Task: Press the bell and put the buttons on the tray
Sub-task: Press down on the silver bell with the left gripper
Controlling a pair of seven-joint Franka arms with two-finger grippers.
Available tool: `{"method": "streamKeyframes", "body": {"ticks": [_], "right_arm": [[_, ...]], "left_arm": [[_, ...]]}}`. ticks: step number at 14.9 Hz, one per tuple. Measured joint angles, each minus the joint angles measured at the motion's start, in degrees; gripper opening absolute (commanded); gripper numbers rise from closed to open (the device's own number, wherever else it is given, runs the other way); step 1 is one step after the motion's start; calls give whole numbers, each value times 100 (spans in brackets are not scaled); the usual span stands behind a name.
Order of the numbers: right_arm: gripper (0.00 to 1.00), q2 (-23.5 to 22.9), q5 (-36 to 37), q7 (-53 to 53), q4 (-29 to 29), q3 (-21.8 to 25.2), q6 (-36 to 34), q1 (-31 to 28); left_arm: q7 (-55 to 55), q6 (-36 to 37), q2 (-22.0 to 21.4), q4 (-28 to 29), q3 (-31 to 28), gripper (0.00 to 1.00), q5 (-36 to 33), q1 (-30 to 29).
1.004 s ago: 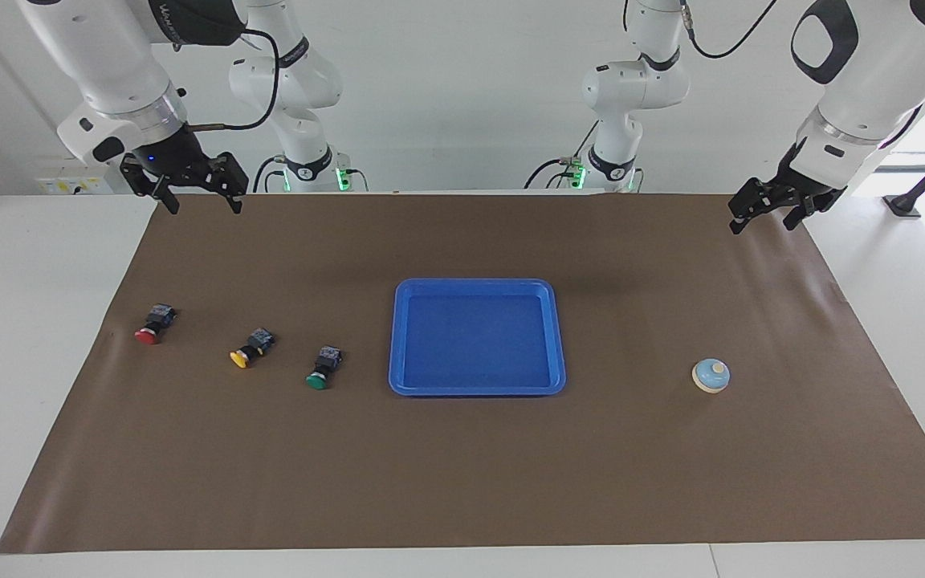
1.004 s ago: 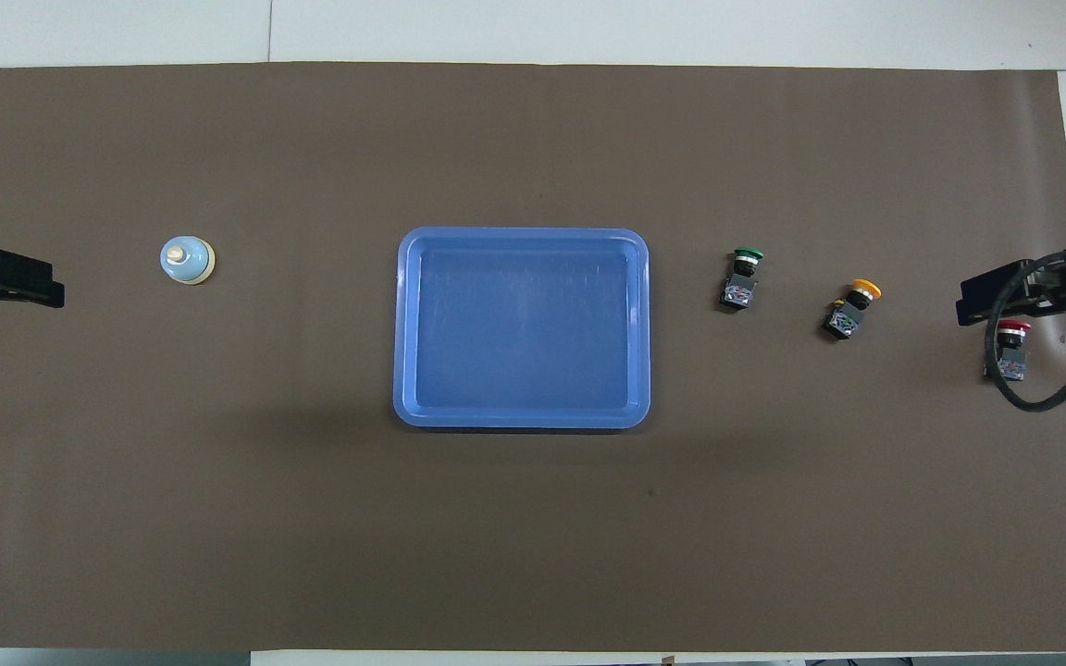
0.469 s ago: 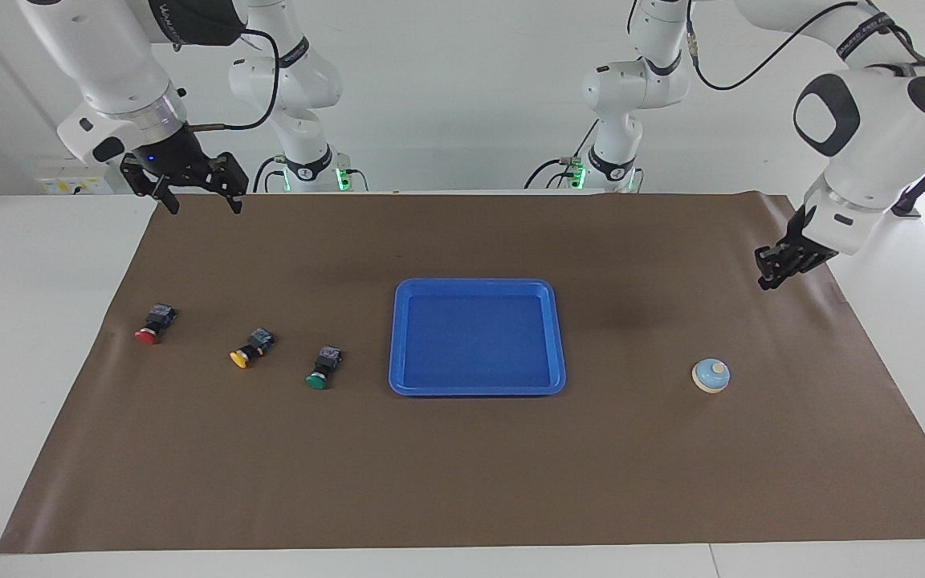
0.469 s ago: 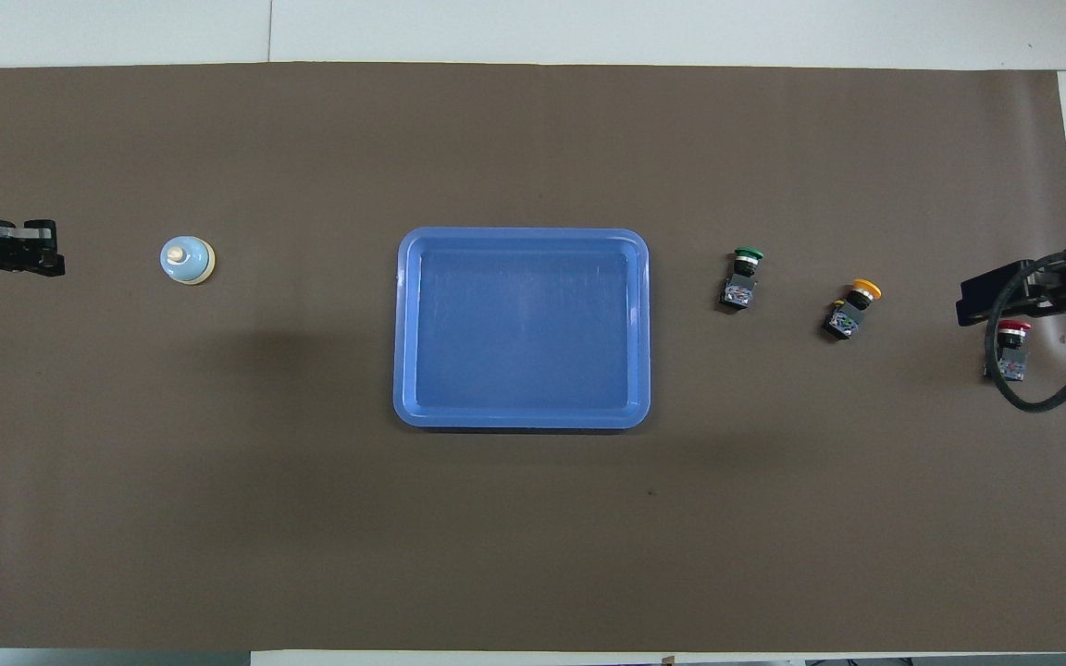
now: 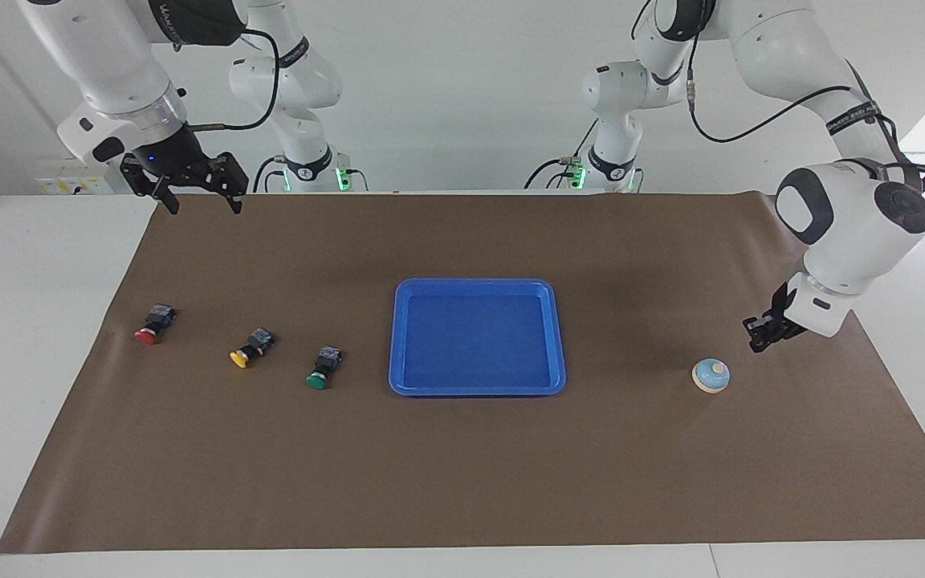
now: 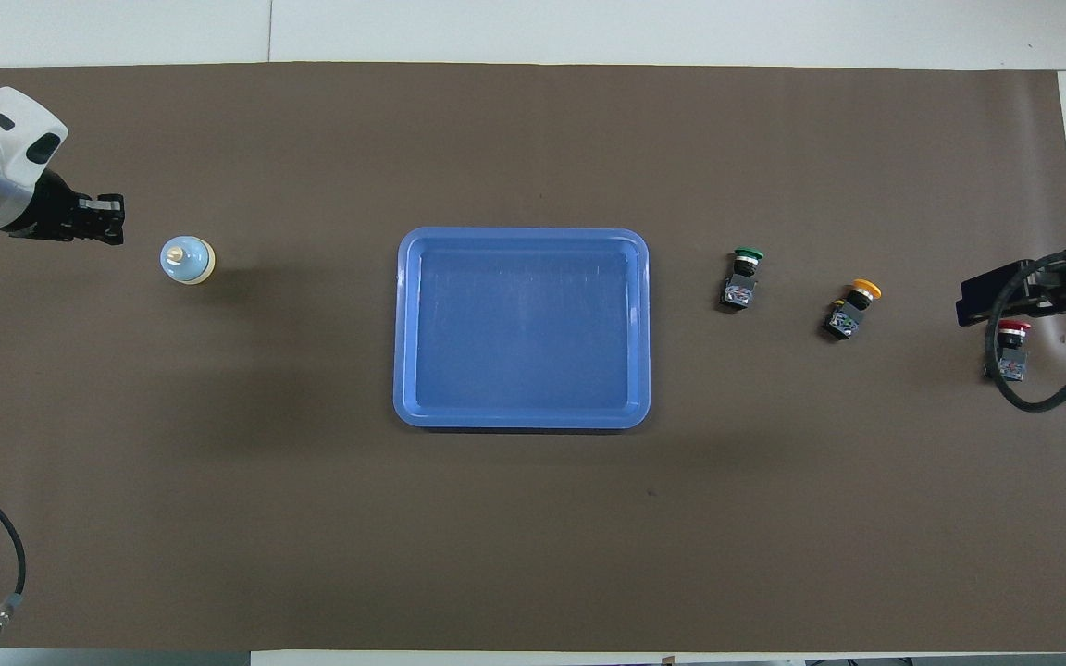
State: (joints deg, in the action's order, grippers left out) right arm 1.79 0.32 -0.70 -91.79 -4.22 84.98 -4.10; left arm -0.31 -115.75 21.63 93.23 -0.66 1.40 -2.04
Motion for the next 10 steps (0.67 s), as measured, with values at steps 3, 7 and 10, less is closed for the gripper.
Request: {"method": "streamKeyframes", "body": {"ticks": [3, 7, 10], "right_arm": [[100, 0, 0, 0, 0, 0, 0, 0], [100, 0, 0, 0, 0, 0, 0, 0], [100, 0, 0, 0, 0, 0, 0, 0]], "left_arm": [[-13, -187, 188, -61, 23, 0, 44, 41], [-39, -198, 220, 1, 24, 0, 61, 61], [-107, -263, 220, 108, 26, 0, 62, 119]]}}
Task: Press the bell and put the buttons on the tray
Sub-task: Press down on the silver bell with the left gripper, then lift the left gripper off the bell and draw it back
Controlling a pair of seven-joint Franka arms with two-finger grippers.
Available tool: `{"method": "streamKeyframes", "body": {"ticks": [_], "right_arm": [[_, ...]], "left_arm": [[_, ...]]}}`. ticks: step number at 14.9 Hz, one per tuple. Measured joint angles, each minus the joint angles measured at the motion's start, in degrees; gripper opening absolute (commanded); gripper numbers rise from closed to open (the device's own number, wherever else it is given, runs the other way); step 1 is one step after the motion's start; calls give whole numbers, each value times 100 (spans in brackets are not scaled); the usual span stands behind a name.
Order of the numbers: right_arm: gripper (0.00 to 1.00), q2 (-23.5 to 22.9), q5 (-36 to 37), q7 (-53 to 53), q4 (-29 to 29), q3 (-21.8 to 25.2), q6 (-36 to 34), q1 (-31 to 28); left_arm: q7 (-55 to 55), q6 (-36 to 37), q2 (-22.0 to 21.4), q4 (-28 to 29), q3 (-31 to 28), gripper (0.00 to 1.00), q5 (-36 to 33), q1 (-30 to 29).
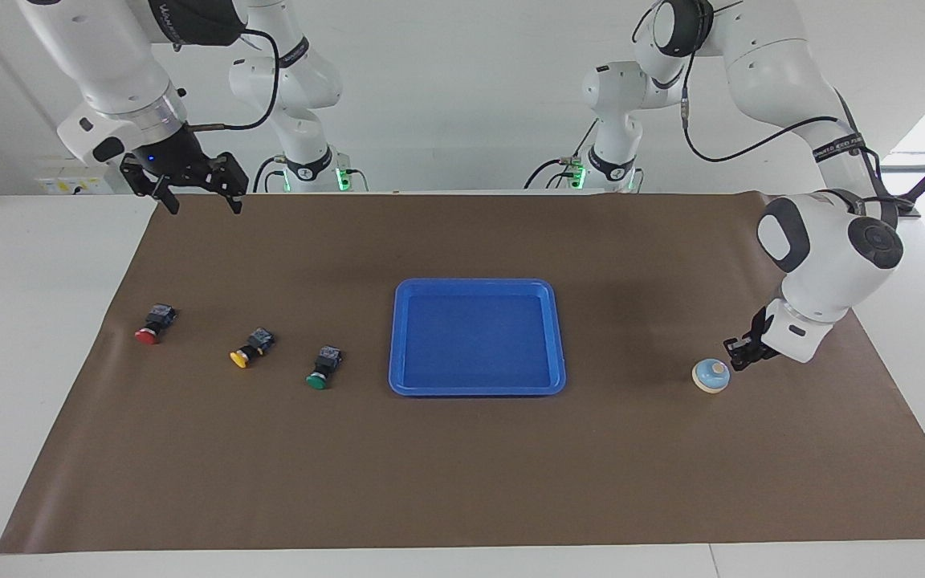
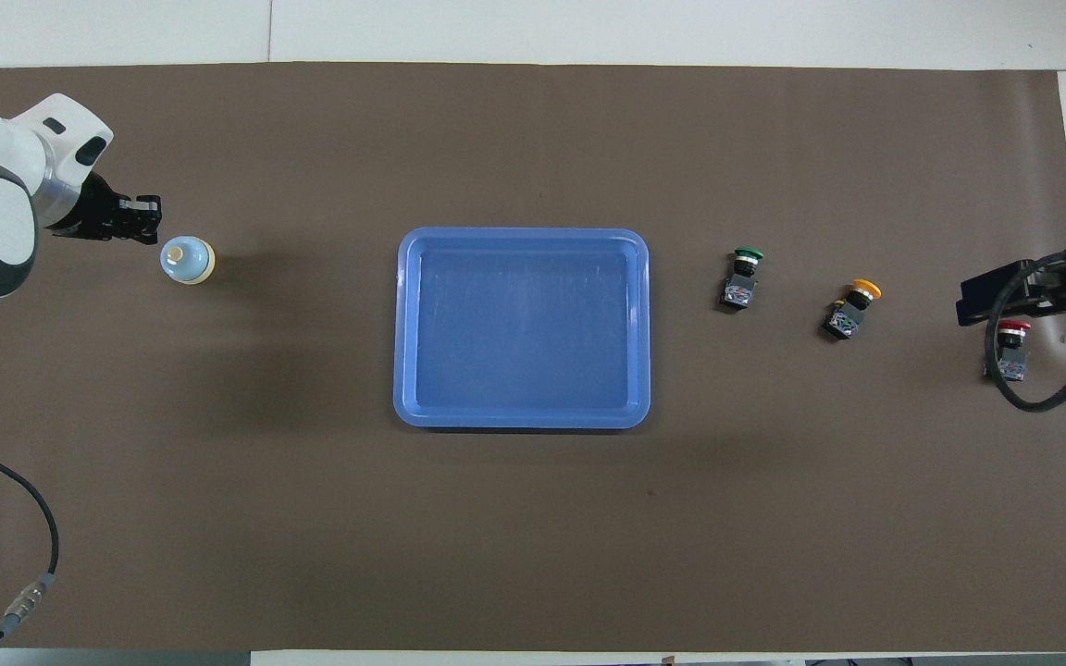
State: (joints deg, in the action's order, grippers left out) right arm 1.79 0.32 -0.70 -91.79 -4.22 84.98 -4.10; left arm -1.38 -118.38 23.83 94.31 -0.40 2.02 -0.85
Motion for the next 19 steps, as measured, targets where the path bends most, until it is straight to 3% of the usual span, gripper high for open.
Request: {"method": "streamKeyframes", "body": {"ticks": [13, 18, 19], "right_arm": [[100, 0, 0, 0, 0, 0, 0, 0], [100, 0, 0, 0, 0, 0, 0, 0], [100, 0, 0, 0, 0, 0, 0, 0]], "left_arm": [[-111, -767, -93, 713, -4, 0, 3, 55], [-118, -511, -111, 577, -26, 0, 3, 51], [-118, -271, -152, 433, -42, 25, 4, 43]]}}
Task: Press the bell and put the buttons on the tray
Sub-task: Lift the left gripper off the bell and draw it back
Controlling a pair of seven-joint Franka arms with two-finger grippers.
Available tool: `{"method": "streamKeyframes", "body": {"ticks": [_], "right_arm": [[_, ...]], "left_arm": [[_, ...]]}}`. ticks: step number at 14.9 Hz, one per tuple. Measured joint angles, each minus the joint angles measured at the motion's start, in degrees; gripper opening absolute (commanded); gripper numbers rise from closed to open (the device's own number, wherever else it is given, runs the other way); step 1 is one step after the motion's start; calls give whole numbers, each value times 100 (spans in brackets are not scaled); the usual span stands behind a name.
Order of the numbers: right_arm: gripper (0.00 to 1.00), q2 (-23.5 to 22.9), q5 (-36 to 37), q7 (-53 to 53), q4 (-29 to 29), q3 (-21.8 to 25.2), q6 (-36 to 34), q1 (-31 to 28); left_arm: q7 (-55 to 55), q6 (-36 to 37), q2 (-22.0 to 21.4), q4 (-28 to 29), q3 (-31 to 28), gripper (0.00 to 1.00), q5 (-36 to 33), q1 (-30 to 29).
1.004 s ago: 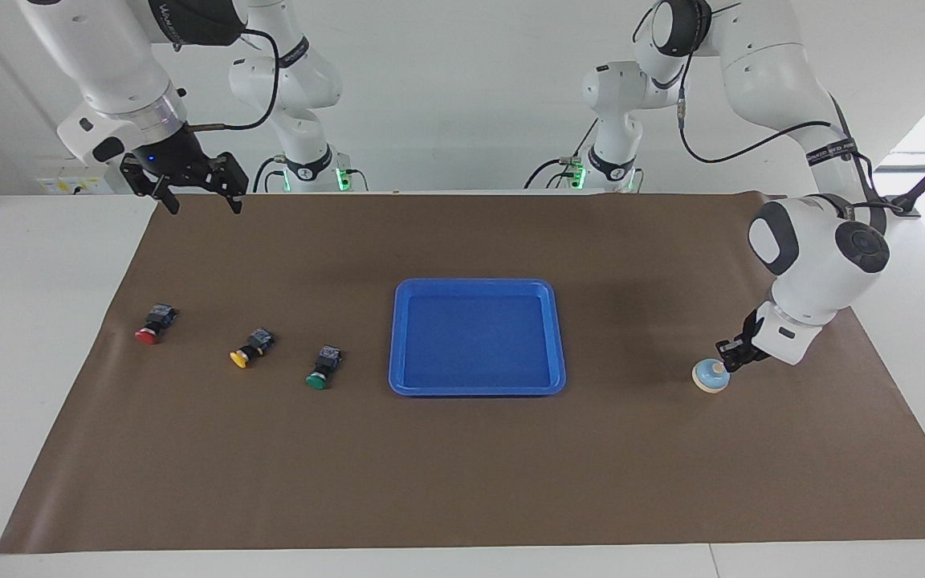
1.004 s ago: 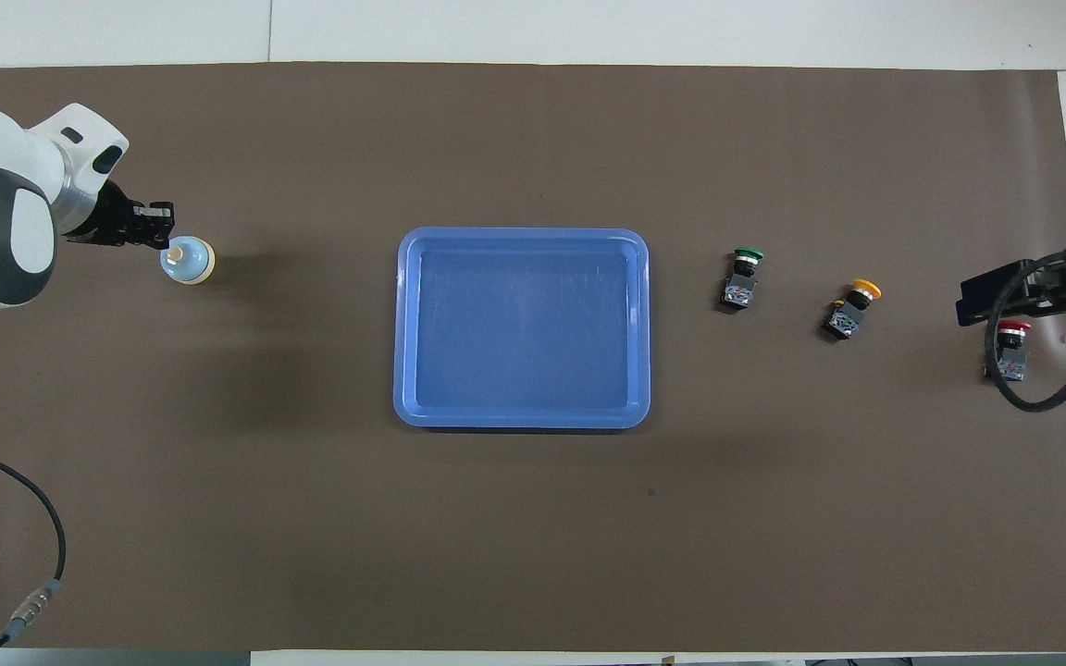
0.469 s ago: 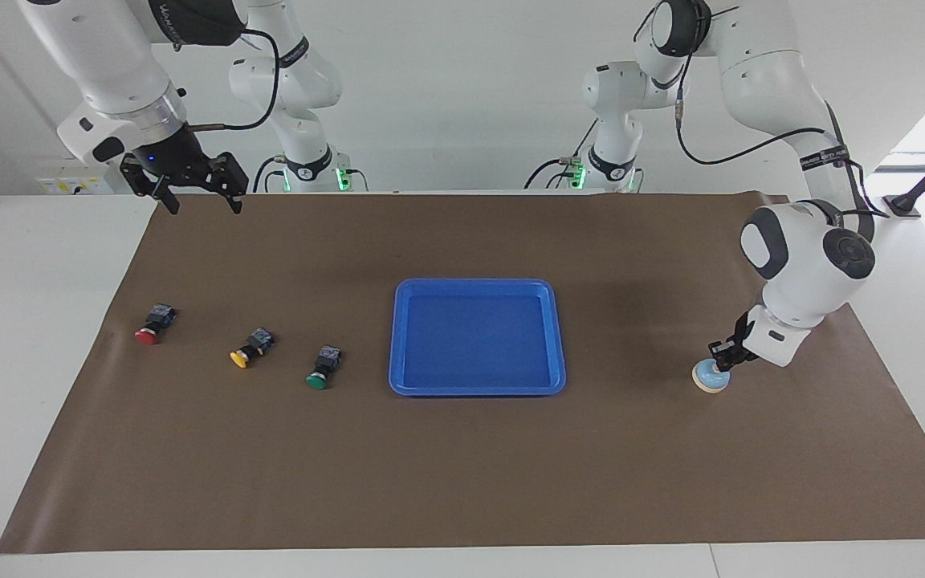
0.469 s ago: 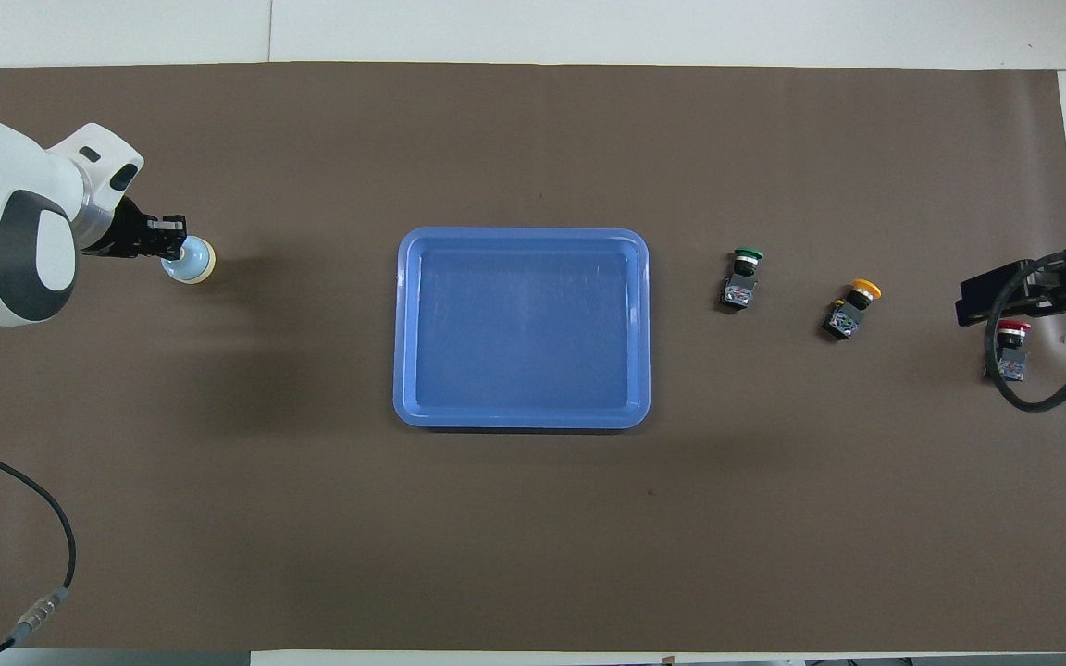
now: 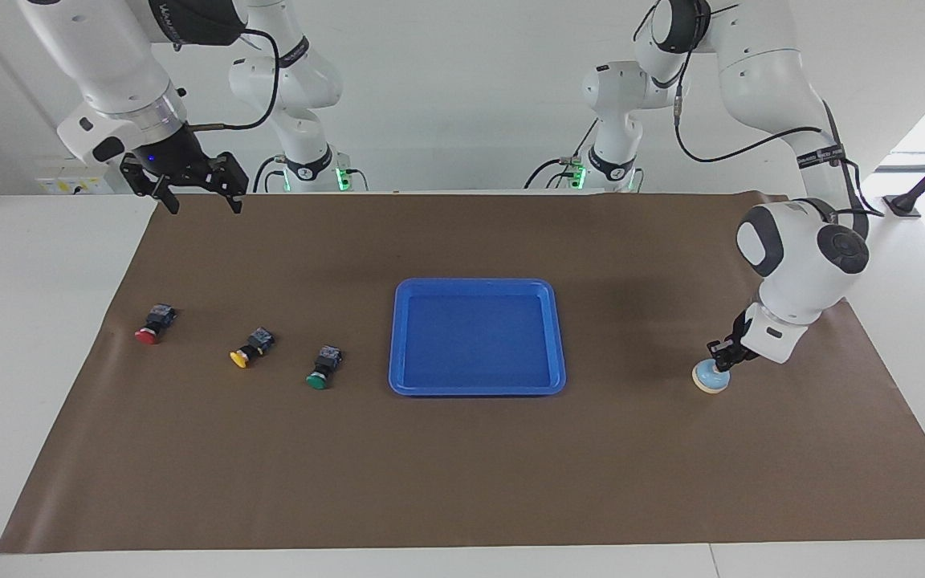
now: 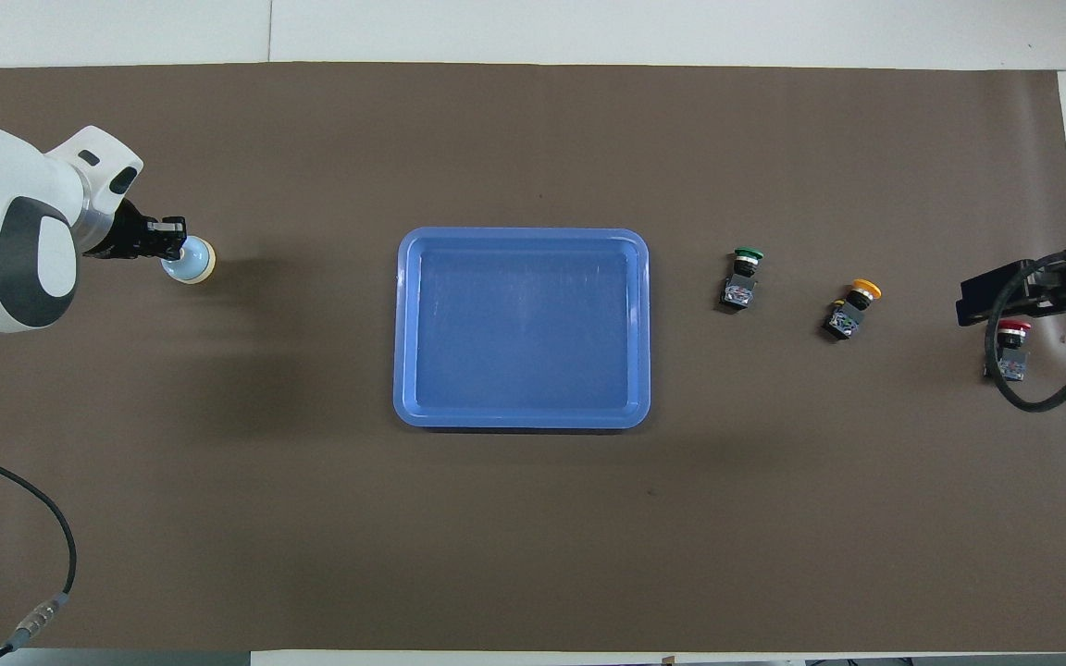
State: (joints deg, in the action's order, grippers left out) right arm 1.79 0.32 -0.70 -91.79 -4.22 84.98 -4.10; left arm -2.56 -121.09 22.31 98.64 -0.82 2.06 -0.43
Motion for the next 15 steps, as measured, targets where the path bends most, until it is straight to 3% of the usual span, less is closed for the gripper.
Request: {"method": "streamKeyframes", "body": {"ticks": [2, 4, 7, 11, 15], "right_arm": [[100, 0, 0, 0, 0, 0, -11, 0], [100, 1, 0, 0, -1, 2, -285, 0], [100, 2, 0, 0, -1, 7, -506, 0], [100, 2, 0, 0, -1, 5, -512, 0], [100, 2, 0, 0, -1, 11, -512, -1]], "left_arm": [[0, 575, -287, -276, -27, 45, 0, -45], [0, 1152, -758, -386, -43, 75, 1, -85], [0, 1905, -1572, -388, -67, 98, 1, -119], [-9, 2645, -2336, -343, -63, 100, 2, -124], [-13, 3066, -2555, -299, -64, 100, 2, -130]]}}
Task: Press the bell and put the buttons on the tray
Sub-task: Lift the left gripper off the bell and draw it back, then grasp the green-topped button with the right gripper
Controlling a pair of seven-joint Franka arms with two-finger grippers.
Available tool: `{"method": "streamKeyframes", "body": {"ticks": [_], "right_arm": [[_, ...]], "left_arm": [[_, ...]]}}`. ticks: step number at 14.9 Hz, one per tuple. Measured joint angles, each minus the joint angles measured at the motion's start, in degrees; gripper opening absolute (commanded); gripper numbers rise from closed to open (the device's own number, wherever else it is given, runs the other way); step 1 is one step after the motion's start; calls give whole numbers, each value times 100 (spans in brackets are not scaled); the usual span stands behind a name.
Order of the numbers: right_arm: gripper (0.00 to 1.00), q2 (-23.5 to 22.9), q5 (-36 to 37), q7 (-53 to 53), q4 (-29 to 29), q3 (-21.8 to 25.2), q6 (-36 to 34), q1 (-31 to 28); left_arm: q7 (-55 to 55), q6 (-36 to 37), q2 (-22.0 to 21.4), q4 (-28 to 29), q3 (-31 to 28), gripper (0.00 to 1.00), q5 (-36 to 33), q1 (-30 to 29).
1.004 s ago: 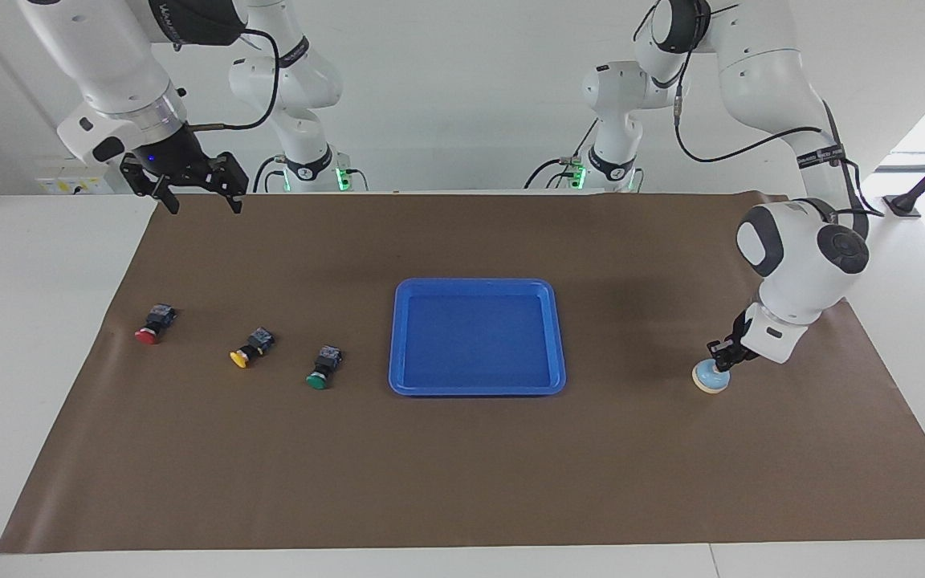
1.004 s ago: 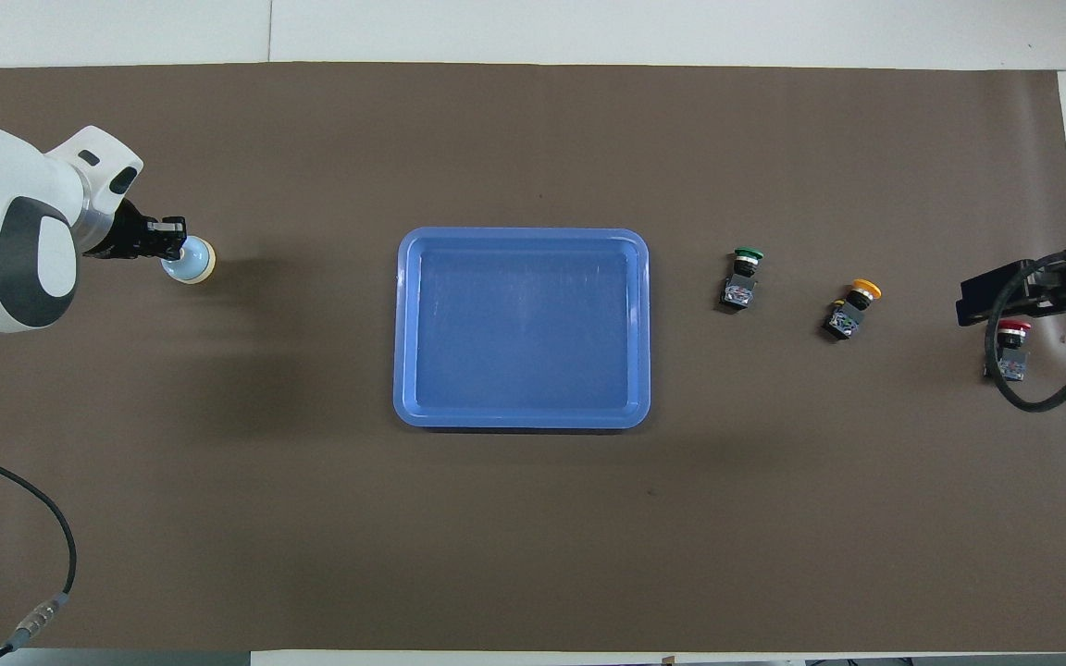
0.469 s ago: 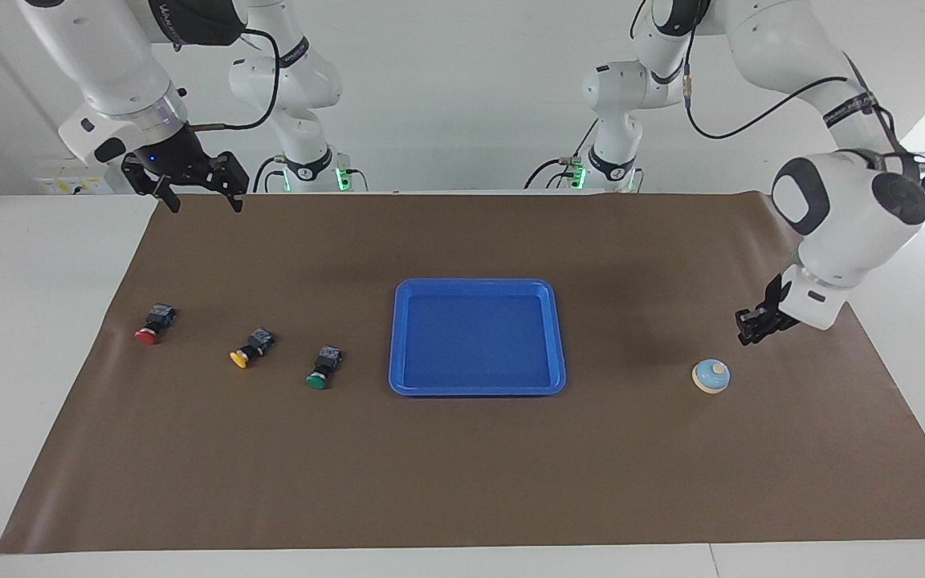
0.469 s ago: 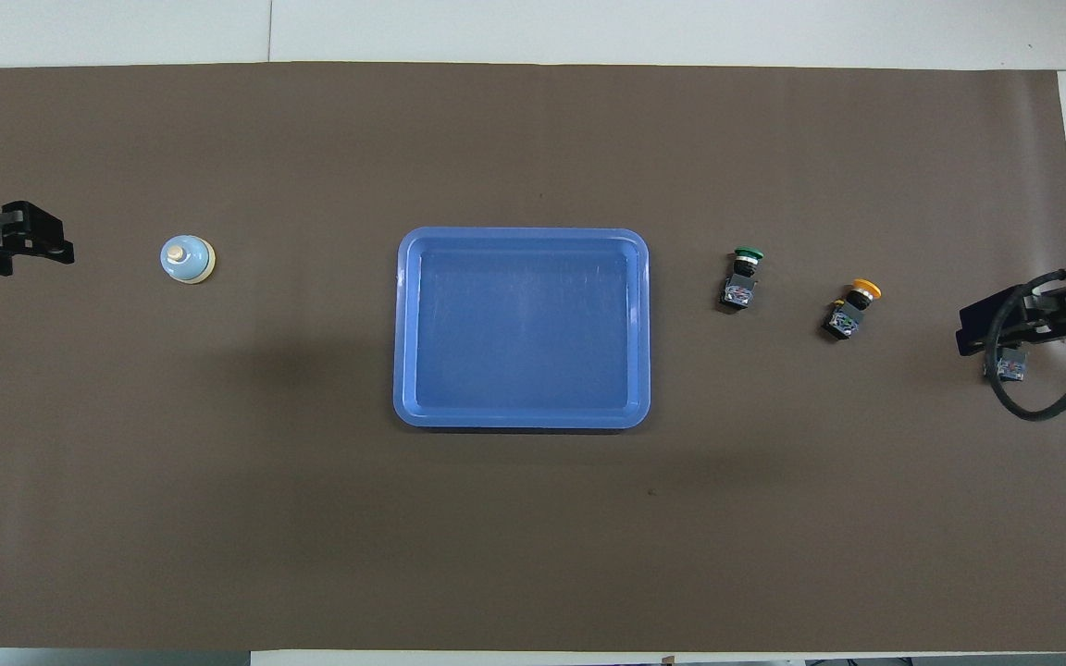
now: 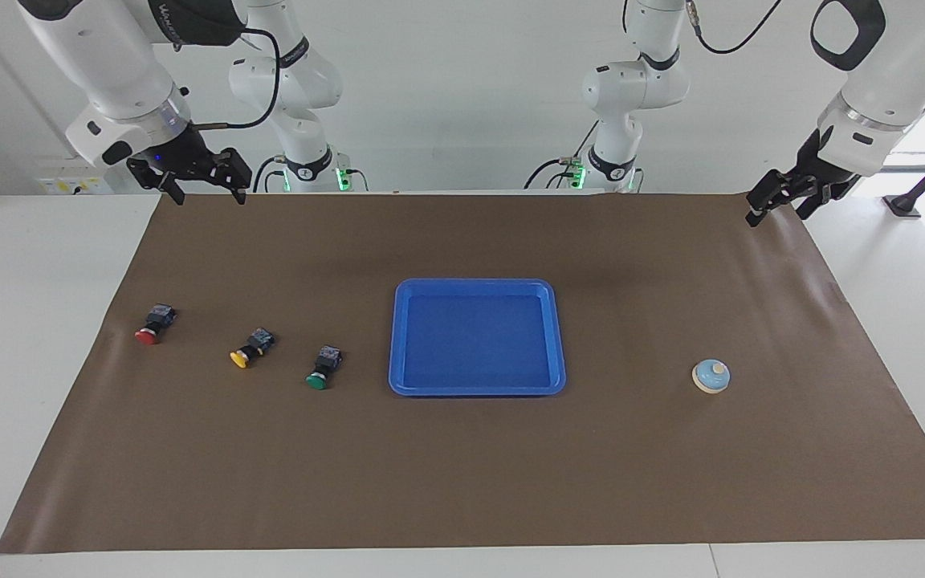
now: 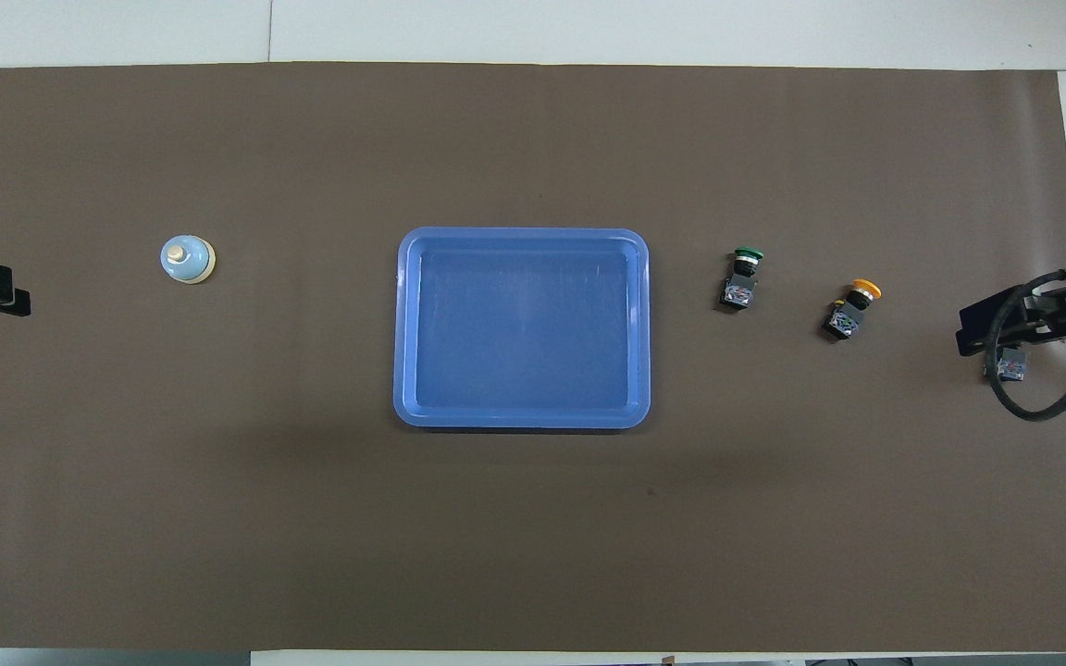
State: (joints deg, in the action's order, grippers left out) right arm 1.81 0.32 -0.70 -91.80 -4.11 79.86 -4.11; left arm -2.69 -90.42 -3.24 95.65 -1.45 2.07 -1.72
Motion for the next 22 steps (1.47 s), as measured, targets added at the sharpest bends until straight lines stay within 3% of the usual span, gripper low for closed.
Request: {"method": "streamKeyframes", "body": {"ticks": [6, 8, 11, 14, 22], "right_arm": [[100, 1, 0, 0, -14, 66, 83, -13], [100, 26, 0, 0, -175, 59, 534, -2], [100, 165, -1, -68, -898, -16, 1451, 10], [100, 150, -2, -737, -1519, -73, 2185, 282], [100, -1137, -2, -2358, -2185, -97, 4595, 1073]], "left_arm": [[1, 3, 161, -34, 34, 100, 0, 0], [1, 7, 189, -48, 58, 100, 0, 2], [50, 48, 190, -49, 78, 100, 0, 3], [479, 74, 190, -49, 83, 100, 0, 4], [742, 127, 190, -49, 83, 100, 0, 4]]}}
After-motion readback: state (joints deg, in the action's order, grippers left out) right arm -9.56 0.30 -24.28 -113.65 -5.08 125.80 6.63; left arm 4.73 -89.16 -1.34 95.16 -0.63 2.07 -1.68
